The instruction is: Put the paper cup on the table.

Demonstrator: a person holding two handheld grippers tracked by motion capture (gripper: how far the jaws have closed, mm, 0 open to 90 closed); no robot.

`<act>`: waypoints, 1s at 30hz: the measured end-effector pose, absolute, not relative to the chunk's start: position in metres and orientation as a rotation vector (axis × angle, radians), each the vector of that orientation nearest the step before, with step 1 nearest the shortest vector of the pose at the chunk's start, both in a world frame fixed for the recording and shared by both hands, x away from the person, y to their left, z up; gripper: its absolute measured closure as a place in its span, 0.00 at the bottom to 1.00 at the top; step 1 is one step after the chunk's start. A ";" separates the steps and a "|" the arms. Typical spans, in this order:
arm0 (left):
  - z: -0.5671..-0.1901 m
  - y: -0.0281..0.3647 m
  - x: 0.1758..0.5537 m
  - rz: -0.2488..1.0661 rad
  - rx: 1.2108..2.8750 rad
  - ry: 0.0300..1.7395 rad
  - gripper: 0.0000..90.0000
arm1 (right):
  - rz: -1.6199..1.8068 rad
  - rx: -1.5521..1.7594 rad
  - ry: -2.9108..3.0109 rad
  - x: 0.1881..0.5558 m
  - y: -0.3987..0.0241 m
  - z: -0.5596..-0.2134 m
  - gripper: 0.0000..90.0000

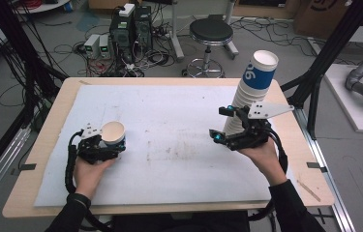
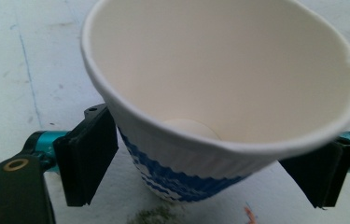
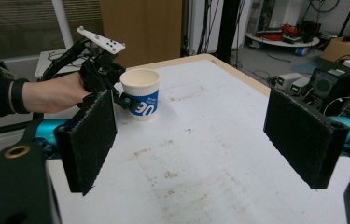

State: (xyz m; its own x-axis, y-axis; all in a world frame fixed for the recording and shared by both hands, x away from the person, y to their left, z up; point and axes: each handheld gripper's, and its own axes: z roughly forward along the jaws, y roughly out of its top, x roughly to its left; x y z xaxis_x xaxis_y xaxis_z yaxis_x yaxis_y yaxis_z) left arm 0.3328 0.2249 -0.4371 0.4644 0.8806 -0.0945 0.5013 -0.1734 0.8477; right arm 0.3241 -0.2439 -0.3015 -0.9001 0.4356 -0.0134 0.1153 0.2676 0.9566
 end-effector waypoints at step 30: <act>-0.394 0.227 0.273 0.527 1.782 1.099 0.16 | 1.692 0.497 2.263 0.320 -0.249 -0.299 0.19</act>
State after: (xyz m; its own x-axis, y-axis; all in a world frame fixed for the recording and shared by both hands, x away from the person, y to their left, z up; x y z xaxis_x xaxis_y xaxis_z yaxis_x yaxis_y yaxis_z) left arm 0.2730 0.2266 -0.3940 0.5044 0.8564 -0.1105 0.4505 -0.1518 0.8798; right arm 0.3201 -0.2493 -0.2990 -0.9043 0.4267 -0.0117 0.1095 0.2584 0.9598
